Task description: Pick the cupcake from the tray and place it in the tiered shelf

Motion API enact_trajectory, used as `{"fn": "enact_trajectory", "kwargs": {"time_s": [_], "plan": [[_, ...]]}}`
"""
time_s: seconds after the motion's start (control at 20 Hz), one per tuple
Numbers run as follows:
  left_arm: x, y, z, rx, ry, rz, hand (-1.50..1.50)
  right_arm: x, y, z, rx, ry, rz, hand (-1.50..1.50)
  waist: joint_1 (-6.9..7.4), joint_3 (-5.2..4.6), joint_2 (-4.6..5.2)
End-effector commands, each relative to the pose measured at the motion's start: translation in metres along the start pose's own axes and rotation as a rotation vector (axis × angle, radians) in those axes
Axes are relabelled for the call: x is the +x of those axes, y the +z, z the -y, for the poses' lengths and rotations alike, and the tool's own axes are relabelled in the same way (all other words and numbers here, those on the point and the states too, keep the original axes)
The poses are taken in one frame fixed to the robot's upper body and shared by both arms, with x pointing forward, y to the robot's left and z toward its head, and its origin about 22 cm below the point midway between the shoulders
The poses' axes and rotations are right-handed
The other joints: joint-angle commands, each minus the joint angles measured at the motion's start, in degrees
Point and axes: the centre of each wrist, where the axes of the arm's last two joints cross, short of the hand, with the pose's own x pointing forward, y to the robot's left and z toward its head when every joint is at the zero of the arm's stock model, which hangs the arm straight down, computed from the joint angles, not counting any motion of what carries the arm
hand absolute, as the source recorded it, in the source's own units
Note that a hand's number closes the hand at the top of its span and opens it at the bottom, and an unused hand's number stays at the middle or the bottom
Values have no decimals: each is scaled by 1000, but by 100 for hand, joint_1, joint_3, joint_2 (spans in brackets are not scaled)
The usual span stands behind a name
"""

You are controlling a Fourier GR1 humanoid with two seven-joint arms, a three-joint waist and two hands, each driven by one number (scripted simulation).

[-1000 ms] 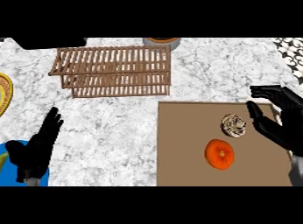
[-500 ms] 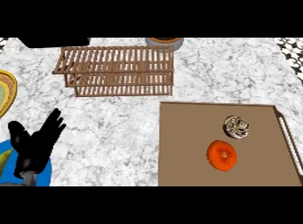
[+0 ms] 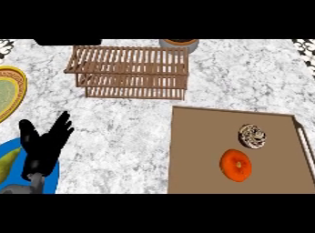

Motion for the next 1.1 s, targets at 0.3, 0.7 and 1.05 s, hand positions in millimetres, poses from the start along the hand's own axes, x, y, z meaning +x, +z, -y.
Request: {"fn": "enact_trajectory", "kwargs": {"time_s": [0.3,0.7,1.05], "plan": [[9,-10,7,-23,-12,-11,0,96,-10,-19,-19,149,-191,-150,190,-9,42],[-2,-6,10,-58,-20,-10,0,106,-50,-76,-54,287,-333,-150,227,2,28],[-6,-13,11,-27,-10,13,0,115,-59,-119,58,377,-408,-150,176,-1,26]]}}
